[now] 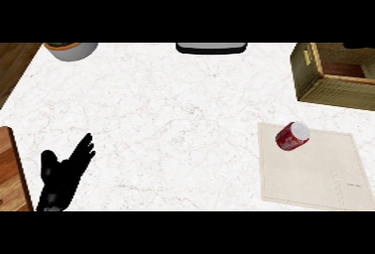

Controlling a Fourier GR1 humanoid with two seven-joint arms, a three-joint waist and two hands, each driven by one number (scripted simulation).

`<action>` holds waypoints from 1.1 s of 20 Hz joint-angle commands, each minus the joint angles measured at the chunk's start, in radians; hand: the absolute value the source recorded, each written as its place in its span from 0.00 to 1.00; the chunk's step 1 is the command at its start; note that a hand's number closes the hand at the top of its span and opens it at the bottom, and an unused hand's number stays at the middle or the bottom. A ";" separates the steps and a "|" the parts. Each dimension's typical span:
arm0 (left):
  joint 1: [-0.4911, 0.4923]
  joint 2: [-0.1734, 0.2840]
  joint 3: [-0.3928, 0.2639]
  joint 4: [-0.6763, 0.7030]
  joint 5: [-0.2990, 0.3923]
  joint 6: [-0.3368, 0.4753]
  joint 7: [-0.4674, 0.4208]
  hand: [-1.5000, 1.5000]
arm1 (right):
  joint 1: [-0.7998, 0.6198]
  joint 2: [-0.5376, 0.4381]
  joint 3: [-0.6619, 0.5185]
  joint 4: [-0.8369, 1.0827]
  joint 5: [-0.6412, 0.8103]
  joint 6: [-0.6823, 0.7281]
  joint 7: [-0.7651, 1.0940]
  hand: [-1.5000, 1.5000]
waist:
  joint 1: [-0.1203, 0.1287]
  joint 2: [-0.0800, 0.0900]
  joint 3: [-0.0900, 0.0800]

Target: Pick the can from the placemat and place it in the basket

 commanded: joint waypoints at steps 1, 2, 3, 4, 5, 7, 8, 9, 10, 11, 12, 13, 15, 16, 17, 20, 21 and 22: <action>0.039 -0.007 -0.010 0.030 -0.013 -0.004 0.045 0.50 | -0.019 0.042 -0.014 0.025 -0.001 0.035 0.030 0.00 | 0.007 0.007 -0.007; 0.021 0.002 0.012 0.056 0.001 -0.020 0.049 0.50 | 0.070 0.075 -0.014 -0.023 0.036 -0.035 0.019 0.00 | -0.002 0.006 -0.006; 0.035 -0.034 -0.014 0.045 -0.025 0.012 0.043 0.50 | 0.053 0.080 -0.021 -0.014 0.025 -0.013 0.018 0.00 | 0.001 0.006 -0.006; 0.017 0.017 0.041 0.047 0.017 -0.032 0.065 0.50 | 0.075 0.116 0.006 -0.023 0.062 -0.047 0.038 0.00 | 0.003 0.007 -0.006; -0.014 0.021 0.049 0.057 0.011 -0.038 0.081 0.50 | 0.109 0.106 -0.026 -0.022 0.079 -0.035 -0.024 0.00 | -0.001 0.007 -0.005; 0.090 -0.039 -0.025 0.043 -0.042 -0.013 -0.011 0.50 | 0.159 0.154 0.017 -0.041 0.176 -0.102 -0.060 0.00 | 0.009 0.010 -0.005; 0.062 -0.028 0.004 0.022 -0.022 -0.007 0.033 0.50 | 0.185 0.183 0.016 -0.059 0.181 -0.129 -0.045 0.00 | 0.004 0.008 -0.005; 0.051 -0.036 -0.007 0.018 -0.043 0.004 0.046 0.50 | 0.172 0.185 0.008 -0.079 0.144 -0.092 0.000 0.00 | 0.000 0.006 -0.006; 0.041 -0.029 0.013 0.057 -0.022 -0.023 0.039 0.50 | 0.219 0.184 0.024 -0.074 0.220 -0.125 -0.077 0.00 | 0.001 0.009 -0.005; 0.011 -0.029 0.010 0.021 -0.025 -0.009 0.100 0.50 | 0.188 0.194 0.023 -0.066 0.227 -0.113 -0.065 0.00 | 0.003 0.008 -0.005; 0.009 -0.033 0.011 0.063 -0.032 -0.030 0.048 0.50 | 0.199 0.238 0.060 0.001 0.318 -0.182 -0.110 0.00 | 0.012 0.013 -0.005; 0.088 -0.035 0.002 -0.003 -0.034 -0.026 0.040 0.50 | 0.214 0.200 0.007 -0.054 0.251 -0.122 -0.079 0.00 | 0.005 0.006 -0.006; 0.048 -0.037 0.009 0.048 -0.047 -0.034 0.028 0.50 | 0.266 0.210 0.080 -0.060 0.379 -0.178 -0.137 0.00 | 0.002 0.009 -0.005; 0.036 -0.059 0.001 0.043 -0.053 -0.005 0.054 0.50 | 0.268 0.200 0.093 -0.031 0.419 -0.190 -0.175 0.00 | 0.005 0.010 -0.005; 0.030 -0.054 -0.010 0.003 -0.078 0.002 0.068 0.50 | 0.212 0.251 0.119 -0.004 0.429 -0.178 -0.128 0.00 | 0.011 0.009 -0.006; 0.054 -0.052 0.017 0.033 -0.057 -0.020 0.052 0.50 | 0.300 0.282 0.165 0.009 0.517 -0.266 -0.189 0.00 | 0.008 0.009 -0.005; 0.015 -0.040 0.032 0.059 -0.044 -0.047 0.074 0.50 | 0.299 0.283 0.165 0.050 0.535 -0.281 -0.229 0.00 | 0.007 0.011 -0.005; 0.029 -0.059 0.034 0.076 -0.067 -0.040 0.027 0.50 | 0.276 0.283 0.120 0.036 0.496 -0.225 -0.211 0.00 | 0.003 0.008 -0.006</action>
